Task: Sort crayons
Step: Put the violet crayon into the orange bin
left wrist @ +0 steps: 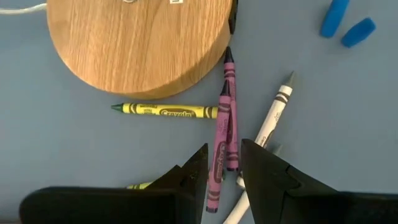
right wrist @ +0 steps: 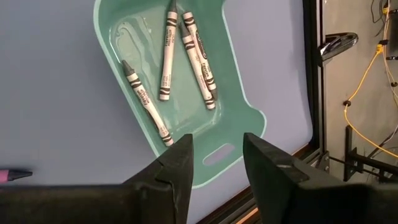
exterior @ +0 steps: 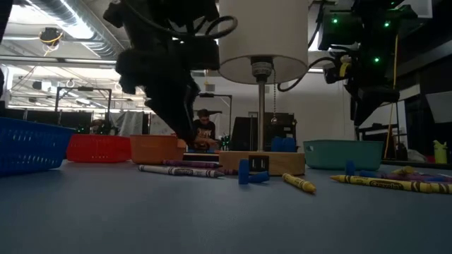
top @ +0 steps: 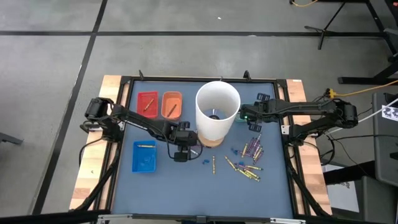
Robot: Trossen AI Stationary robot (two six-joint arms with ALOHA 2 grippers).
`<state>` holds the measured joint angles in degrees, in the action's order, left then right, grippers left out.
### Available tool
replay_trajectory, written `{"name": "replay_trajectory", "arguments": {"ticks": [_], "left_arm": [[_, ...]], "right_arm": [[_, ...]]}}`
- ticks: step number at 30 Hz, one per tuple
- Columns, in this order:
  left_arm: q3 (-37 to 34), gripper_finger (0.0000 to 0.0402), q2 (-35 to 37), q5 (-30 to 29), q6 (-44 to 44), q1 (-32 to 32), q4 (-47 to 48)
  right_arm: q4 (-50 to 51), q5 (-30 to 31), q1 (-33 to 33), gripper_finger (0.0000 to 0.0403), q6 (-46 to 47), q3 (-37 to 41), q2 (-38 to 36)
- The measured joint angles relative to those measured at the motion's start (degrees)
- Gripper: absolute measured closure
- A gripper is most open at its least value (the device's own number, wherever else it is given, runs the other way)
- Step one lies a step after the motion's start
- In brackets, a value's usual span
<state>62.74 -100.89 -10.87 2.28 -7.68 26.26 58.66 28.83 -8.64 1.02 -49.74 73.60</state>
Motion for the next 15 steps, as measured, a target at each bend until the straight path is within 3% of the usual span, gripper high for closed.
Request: {"name": "replay_trajectory", "arguments": {"ticks": [15], "left_arm": [[0.0, 0.0321, -4.3, -0.2, 0.2, 0.5, -0.5]], "right_arm": [[0.0, -0.5, 0.0, 0.0265, 0.0, 0.0, 0.0]]}}
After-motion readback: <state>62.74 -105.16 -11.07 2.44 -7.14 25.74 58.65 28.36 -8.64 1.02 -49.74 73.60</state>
